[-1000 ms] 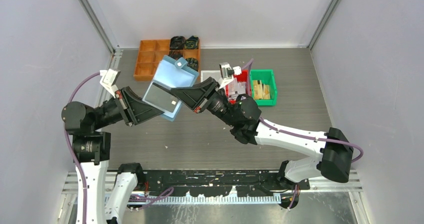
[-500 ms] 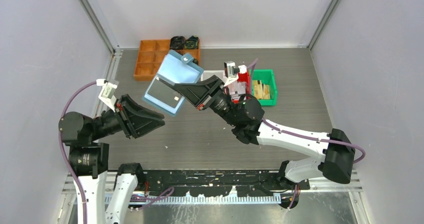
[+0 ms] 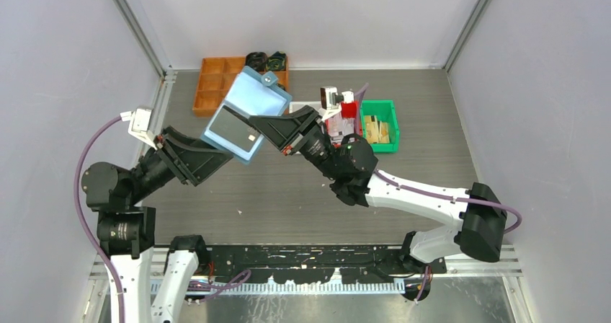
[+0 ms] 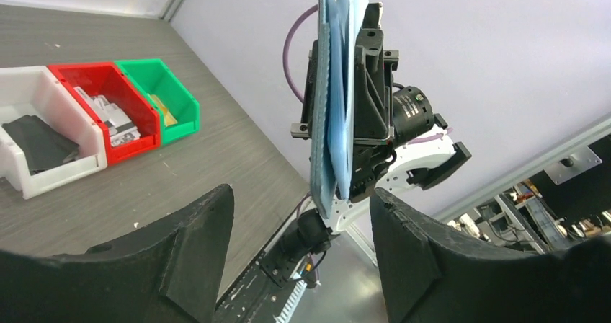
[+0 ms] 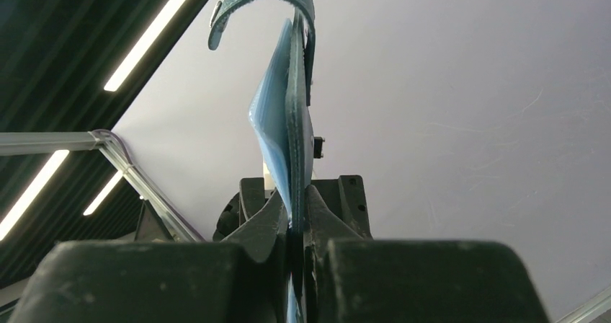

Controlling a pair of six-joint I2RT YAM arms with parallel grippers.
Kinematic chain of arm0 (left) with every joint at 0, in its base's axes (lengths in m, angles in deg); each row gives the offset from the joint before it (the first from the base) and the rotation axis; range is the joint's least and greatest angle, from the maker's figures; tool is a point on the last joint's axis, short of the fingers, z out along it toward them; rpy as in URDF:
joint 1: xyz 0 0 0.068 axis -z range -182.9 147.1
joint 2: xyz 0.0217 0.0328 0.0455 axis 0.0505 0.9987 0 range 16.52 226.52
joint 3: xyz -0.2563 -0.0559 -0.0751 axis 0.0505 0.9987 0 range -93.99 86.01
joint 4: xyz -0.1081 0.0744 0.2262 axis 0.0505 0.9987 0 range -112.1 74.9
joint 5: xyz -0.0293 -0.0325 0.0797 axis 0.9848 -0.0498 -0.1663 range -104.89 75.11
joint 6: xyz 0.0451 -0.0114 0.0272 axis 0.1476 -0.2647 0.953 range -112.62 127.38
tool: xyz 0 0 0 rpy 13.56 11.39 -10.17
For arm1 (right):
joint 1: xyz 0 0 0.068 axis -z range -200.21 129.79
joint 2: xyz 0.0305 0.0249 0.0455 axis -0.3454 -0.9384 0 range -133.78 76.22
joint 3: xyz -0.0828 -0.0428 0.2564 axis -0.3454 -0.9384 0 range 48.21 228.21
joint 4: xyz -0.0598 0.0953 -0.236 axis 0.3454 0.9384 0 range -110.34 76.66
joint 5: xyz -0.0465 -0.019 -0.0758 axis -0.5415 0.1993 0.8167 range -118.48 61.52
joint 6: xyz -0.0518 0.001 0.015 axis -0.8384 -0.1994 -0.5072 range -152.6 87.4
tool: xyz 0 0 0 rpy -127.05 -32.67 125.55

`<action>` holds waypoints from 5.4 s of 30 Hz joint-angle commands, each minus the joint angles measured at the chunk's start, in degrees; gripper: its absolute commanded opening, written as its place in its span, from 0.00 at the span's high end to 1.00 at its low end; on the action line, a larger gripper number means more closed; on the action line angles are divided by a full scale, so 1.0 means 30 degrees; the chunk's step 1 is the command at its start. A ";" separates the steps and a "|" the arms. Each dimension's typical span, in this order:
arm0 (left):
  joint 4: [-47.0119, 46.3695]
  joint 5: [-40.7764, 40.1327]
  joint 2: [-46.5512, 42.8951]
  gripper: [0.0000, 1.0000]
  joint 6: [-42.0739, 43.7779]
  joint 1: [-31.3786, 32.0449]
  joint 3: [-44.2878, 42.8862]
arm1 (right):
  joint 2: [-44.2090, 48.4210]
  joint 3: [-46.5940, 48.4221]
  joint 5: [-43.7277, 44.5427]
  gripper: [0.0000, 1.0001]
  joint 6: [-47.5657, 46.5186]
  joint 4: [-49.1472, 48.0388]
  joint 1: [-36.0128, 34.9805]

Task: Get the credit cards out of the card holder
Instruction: Remove the credit card from the card holder.

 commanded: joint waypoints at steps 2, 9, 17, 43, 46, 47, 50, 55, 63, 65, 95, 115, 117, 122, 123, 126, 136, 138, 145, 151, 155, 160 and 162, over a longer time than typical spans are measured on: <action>-0.0736 -0.1089 -0.0624 0.32 -0.0196 -0.0018 -0.0494 | 0.0050 0.1149 0.0891 0.99 0.0218 -0.1579 0.0042; -0.3096 -0.2169 0.0091 0.39 -0.2208 -0.0012 -0.0810 | -0.1116 0.2266 0.0796 0.99 0.0607 -0.1585 0.0042; -0.4231 -0.2749 0.0823 0.54 -0.2615 0.0005 -0.1067 | -0.1643 0.2355 0.1240 0.99 0.0758 -0.1495 0.0020; 1.1173 0.2267 0.2657 1.00 1.7668 -0.0021 -0.6052 | 0.2758 0.3861 -1.2136 0.04 -0.6591 1.7762 0.6612; 1.5984 0.2904 0.3685 1.00 2.2809 0.0003 -0.7503 | 0.4069 0.4309 -1.1524 0.01 -0.9565 2.1076 0.7042; 1.7552 0.2820 0.3969 1.00 2.4106 0.0006 -0.7803 | 0.4423 0.4427 -1.1628 0.01 -0.9849 2.1386 0.7279; 2.0309 0.2377 0.4670 1.00 2.7454 -0.0020 -0.8131 | 0.5071 0.4854 -1.2746 0.00 -1.0435 2.1734 0.7546; 2.3616 0.1000 0.5831 1.00 3.2241 0.0031 -0.7833 | 0.4092 0.5870 -1.4781 0.01 -1.0125 2.2051 0.7341; 2.7220 -0.0274 0.7666 1.00 3.5967 0.0737 -0.8218 | 0.0705 0.8353 -1.3047 0.00 -1.4319 2.5679 0.3303; 2.7635 -0.0234 0.7844 1.00 3.6156 0.1656 -0.8319 | 0.0009 0.9059 -1.2991 0.01 -1.5122 2.6521 0.2609; 1.9935 0.3732 0.5793 0.56 2.5001 0.2504 -0.5869 | 0.0342 0.7854 -1.5560 0.99 -1.5065 2.4348 0.1312; 1.0556 0.7834 0.4689 0.95 1.3095 0.2502 -0.3828 | 0.1688 0.6325 -1.5922 0.99 -1.2728 2.2418 0.2279; 0.9522 0.8045 0.4541 0.99 1.1768 0.2498 -0.3559 | 0.1834 0.5961 -1.6246 0.95 -1.1942 2.1404 0.2634; 0.7082 0.8083 0.4230 1.00 0.8858 0.2497 -0.3124 | 0.1837 0.5048 -1.7223 0.56 -0.8686 1.7241 0.3798; 0.6937 0.7960 0.4206 1.00 0.8655 0.2496 -0.3110 | 0.1885 0.4820 -1.7321 0.45 -0.7736 1.6197 0.4179; 0.6952 0.7152 0.4157 1.00 0.8522 0.2497 -0.3040 | 0.2363 0.3744 -1.7194 0.30 -0.3868 1.1879 0.5930; 0.8587 -0.0915 0.3828 0.97 1.0050 0.2467 -0.2508 | 0.5459 0.3723 -1.2850 0.20 -0.0343 1.3852 0.8844; 0.8641 -0.1590 0.3688 0.97 1.0003 0.2472 -0.1947 | 0.5344 0.3173 -1.3242 0.20 0.1446 1.2509 0.8827; 0.7631 -0.1246 0.3679 0.98 0.8757 0.2467 -0.1142 | 0.3446 0.2154 -1.3401 0.24 0.2086 1.1500 0.5728; 0.7452 -0.0177 0.3655 0.98 0.8452 0.2468 -0.1456 | 0.1514 0.1463 -1.3444 0.32 0.2809 1.0608 0.4584; 0.6384 0.1151 0.3633 0.98 0.7397 0.2467 -0.1416 | 0.1014 0.1135 -1.3434 0.35 0.3157 1.0053 0.4493; 0.5073 0.1958 0.3603 0.99 0.5956 0.2467 -0.1424 | 0.0725 0.1087 -1.3528 0.38 0.3260 1.0078 0.4493; 0.4593 0.2087 0.3611 0.99 0.5416 0.2474 -0.1409 | 0.0666 0.1087 -1.3443 0.39 0.3217 1.0096 0.4471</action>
